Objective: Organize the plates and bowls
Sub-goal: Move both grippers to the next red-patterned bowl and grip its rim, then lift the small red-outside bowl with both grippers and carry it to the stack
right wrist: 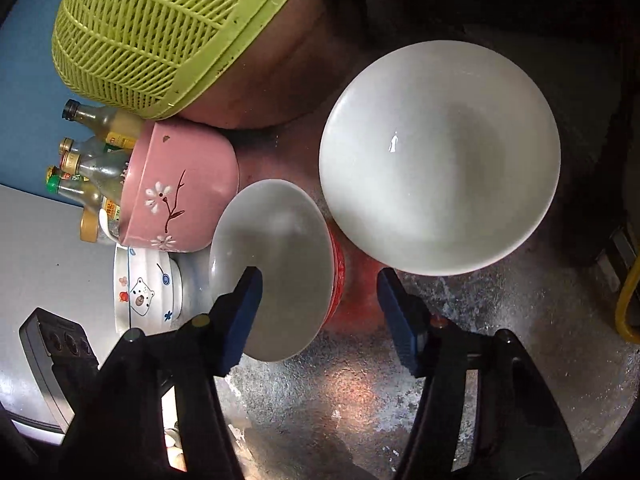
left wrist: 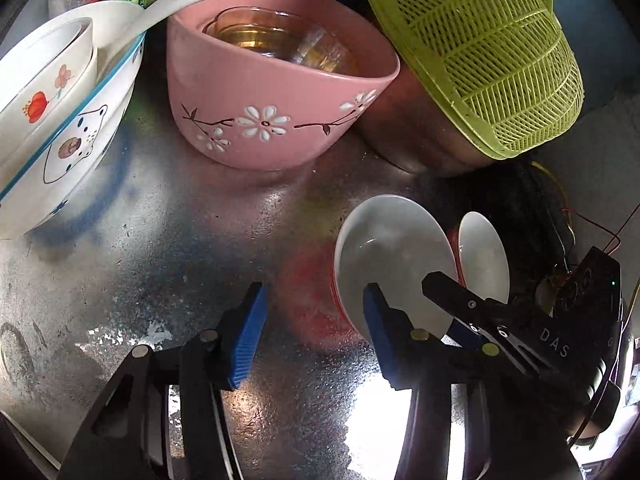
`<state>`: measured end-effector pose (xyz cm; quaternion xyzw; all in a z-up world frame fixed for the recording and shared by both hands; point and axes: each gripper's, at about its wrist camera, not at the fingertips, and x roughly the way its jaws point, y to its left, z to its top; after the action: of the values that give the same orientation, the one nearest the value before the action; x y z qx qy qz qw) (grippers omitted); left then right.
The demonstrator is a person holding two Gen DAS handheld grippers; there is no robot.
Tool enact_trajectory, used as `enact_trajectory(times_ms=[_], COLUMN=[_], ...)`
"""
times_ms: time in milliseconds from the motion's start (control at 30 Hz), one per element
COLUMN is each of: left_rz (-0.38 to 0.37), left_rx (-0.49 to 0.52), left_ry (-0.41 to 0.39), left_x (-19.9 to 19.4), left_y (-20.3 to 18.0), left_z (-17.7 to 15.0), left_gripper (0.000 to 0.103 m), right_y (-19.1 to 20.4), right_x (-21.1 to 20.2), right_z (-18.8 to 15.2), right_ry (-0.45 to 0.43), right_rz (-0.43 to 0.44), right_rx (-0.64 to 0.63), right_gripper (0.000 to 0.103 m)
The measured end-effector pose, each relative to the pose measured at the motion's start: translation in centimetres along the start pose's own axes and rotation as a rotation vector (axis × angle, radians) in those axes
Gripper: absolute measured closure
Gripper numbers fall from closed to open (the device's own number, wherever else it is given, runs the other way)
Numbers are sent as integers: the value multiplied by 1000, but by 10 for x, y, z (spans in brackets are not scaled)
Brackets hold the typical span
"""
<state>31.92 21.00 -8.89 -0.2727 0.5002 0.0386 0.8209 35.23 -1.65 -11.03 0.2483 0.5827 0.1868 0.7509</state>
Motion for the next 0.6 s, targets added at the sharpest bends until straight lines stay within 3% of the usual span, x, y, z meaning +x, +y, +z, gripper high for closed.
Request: enact_trajectory(times_ms=[400, 500, 600], left_rz=[-20, -24, -31], left_rx=[18, 51, 76], left_ry=[-2, 3, -1], left_x=[35, 43, 48], left_y=[-10, -16, -20], left_z=[24, 28, 29], left_gripper=[76, 92, 92], right_y=[-6, -5, 1], right_x=[13, 14, 14], right_z=[7, 7, 5], right_ry=[-23, -20, -23], right_rz=[-12, -14, -26], right_rx=[35, 18, -14], right_gripper=[66, 81, 86])
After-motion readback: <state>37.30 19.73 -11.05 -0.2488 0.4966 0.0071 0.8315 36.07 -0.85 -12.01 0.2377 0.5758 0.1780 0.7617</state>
